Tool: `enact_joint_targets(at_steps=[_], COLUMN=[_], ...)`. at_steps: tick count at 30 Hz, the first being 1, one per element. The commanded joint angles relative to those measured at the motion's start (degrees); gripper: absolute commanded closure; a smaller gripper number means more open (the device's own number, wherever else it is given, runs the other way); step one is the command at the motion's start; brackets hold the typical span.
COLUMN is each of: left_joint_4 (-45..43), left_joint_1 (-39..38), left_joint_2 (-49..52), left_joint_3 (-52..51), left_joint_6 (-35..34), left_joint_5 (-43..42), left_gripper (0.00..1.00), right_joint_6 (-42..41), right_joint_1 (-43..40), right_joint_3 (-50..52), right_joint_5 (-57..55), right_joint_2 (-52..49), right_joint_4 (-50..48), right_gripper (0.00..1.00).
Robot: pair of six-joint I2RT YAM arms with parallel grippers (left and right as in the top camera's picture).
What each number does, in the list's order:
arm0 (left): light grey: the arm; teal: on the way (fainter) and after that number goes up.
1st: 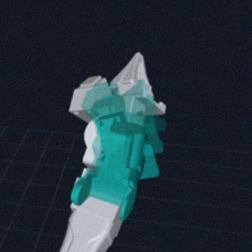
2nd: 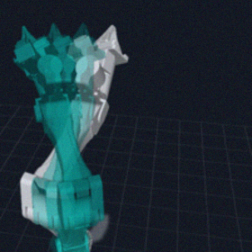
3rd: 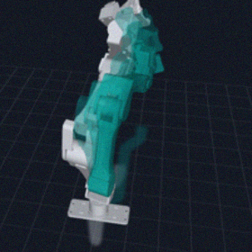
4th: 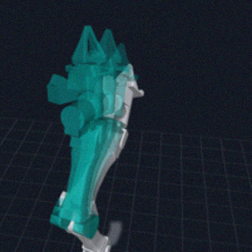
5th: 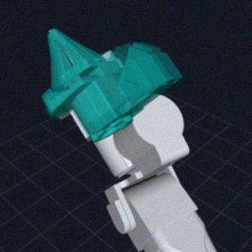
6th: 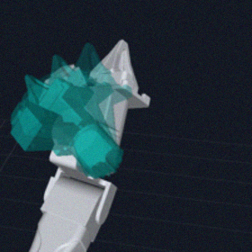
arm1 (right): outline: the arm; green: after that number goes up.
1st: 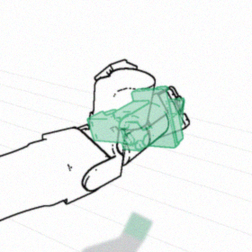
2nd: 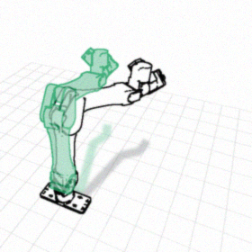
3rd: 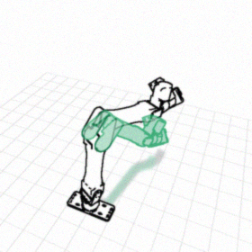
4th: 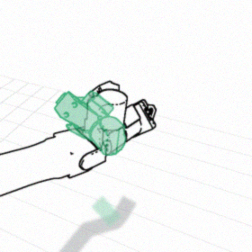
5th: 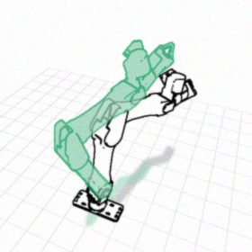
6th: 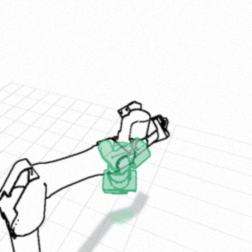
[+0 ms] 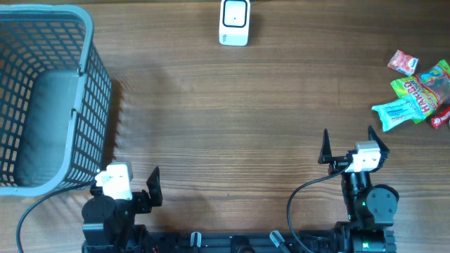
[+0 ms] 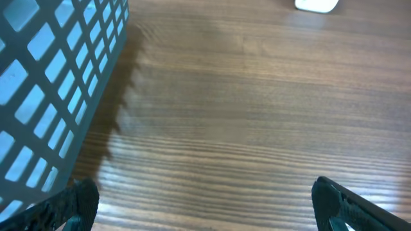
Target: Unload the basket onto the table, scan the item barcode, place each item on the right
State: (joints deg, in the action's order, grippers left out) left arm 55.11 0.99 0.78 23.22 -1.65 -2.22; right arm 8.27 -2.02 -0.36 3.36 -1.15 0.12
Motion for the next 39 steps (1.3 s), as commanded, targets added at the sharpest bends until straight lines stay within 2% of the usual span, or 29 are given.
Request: enact_joint_targets(at_steps=[1,3,9,10,12,17,20,23,39], left_joint_4=[1.5,-2.5,-37.7,-42.7,-46.9,-47.0,-47.6,-47.6,-47.7], left_joint_1=[-0.4,-0.4,-0.4,-0.4,-0.5,-0.5,-1.2,-1.2,-1.2], left_joint_2=[-0.4,-0.4,-0.4,-0.4,-0.4,-0.6,-0.6,-0.6,-0.6], left_joint_3=[-0.3,-0.4,-10.4,-13.2,-16.3,-20.7,-21.4,-21.4,-21.5], left_joint_6=[-0.3,-0.3,-0.2,-0.2,-0.1,0.5,4.9,5.9,4.2], left_joint_5=[-0.8,-1.4,-1.9,-2.5,-2.7,0.3,0.2,0.2,-0.3], left_gripper=[0.0,0.0,0.0,0.0,0.0,0.0,0.0,0.0,0.0], right_joint_6=[0.7,0.7,0.7,0.7,0.7,0.7,0.7,0.7,0.7], right_joint_1=[0.3,0.3,0.3,0.3,0.3,0.3,0.3,0.3,0.3], right_joint_3=[0.1,0.0,0.0,0.1,0.0,0.0,0.1,0.0,0.0], right_joint_5=[-0.8,-0.8,-0.8,-0.8,-0.8,-0.8,-0.8,-0.8,-0.8], right_joint_2=[0.6,0.6,0.6,0.6,0.6,0.6,0.6,0.6,0.6], right_joint_4=[-0.2,-0.2,-0.2,-0.2,-0.2,-0.2,-0.2,-0.2,-0.2], right_gripper=[0.0,0.0,0.0,0.0,0.0,0.0,0.0,0.0,0.0])
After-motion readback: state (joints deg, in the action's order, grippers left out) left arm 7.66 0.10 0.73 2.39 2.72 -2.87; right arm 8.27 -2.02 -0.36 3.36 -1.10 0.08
